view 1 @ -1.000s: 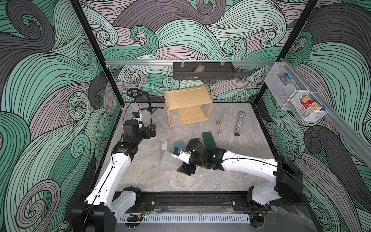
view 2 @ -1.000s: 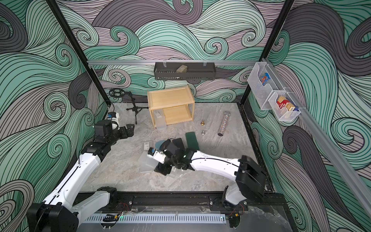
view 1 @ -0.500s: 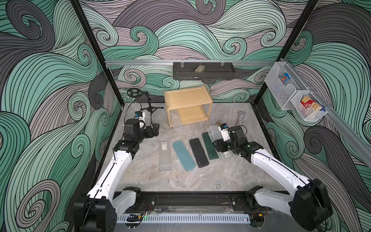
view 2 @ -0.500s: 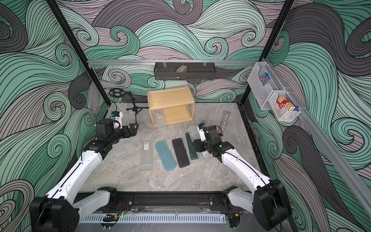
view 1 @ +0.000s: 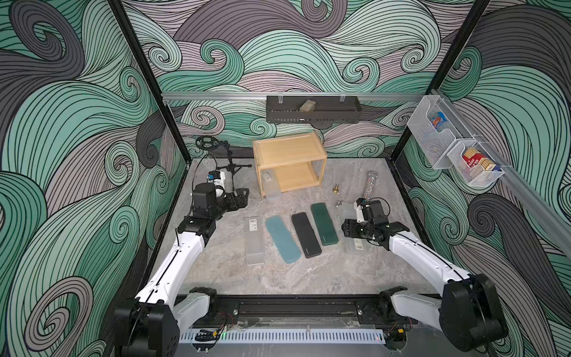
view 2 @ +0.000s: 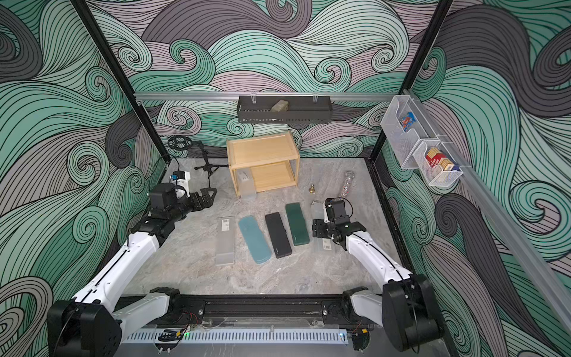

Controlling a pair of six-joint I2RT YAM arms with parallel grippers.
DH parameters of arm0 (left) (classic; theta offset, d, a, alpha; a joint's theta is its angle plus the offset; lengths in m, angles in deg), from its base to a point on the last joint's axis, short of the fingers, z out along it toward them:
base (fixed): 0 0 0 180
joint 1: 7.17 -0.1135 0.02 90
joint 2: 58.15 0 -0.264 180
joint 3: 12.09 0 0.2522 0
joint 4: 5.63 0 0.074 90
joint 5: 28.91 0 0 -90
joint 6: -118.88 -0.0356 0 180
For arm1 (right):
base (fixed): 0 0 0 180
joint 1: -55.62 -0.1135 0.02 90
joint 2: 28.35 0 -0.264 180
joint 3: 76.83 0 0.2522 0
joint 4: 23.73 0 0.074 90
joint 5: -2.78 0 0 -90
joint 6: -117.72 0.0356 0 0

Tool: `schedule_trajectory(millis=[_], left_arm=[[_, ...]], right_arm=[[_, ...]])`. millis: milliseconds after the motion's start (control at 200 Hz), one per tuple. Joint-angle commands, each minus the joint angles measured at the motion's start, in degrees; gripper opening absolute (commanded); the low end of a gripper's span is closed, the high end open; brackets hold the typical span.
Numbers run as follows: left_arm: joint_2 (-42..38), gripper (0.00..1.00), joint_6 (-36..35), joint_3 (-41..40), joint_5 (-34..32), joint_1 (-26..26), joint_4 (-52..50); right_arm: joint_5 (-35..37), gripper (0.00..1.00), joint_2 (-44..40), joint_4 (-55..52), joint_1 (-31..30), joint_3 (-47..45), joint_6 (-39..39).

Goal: Remove the pencil cases from the shelf
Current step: Place the pencil case at the center of the board, then pick up the pencil case from the shelf.

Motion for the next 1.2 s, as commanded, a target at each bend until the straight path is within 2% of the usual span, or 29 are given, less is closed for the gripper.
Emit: schedule_trajectory(millis=[0,235,370,455,540,685,790,996,1191], left_arm=[[0.1,0.98,1.5,-0.6,1.2,0.4,2.8],[0.5,0.99,1.6,-0.6,1.3,0.5,3.2],[0.4,0.99,1.5,-0.6,0.8,0.5,3.2],[0.5,0.99,1.5,-0.5,0.8,0.5,3.3],[0.5,0.98,1.4,-0.4,0.5,0.5,3.0],[0.6,0.99,0.7,0.2,-1.6,0.5,1.6],[1.6,0.99,1.3,0.7,-2.3,0.5,1.3],[5.5,0.98,6.2,1.2,1.2,1.4,2.1],[6.7,0.98,7.0,1.3,-0.7,3.2,3.1]], right_arm=[[-0.7,0.72,1.7,1.9,0.1,-1.3,3.2],[2.5,0.75,2.8,7.8,0.3,-6.3,5.9],[4.2,0.84,3.7,9.5,0.3,-7.3,5.8],[4.5,0.94,4.1,10.9,0.3,-7.4,5.4],[5.1,1.00,4.5,11.1,0.3,-6.0,4.4],[5.4,1.00,0.5,11.1,-0.5,-2.3,2.0],[6.3,1.00,-0.4,11.1,-4.1,2.8,-1.8],[0.7,1.00,11.4,14.7,-11.8,15.7,-5.2],[-2.0,1.00,26.6,21.9,-17.4,25.5,-4.5]])
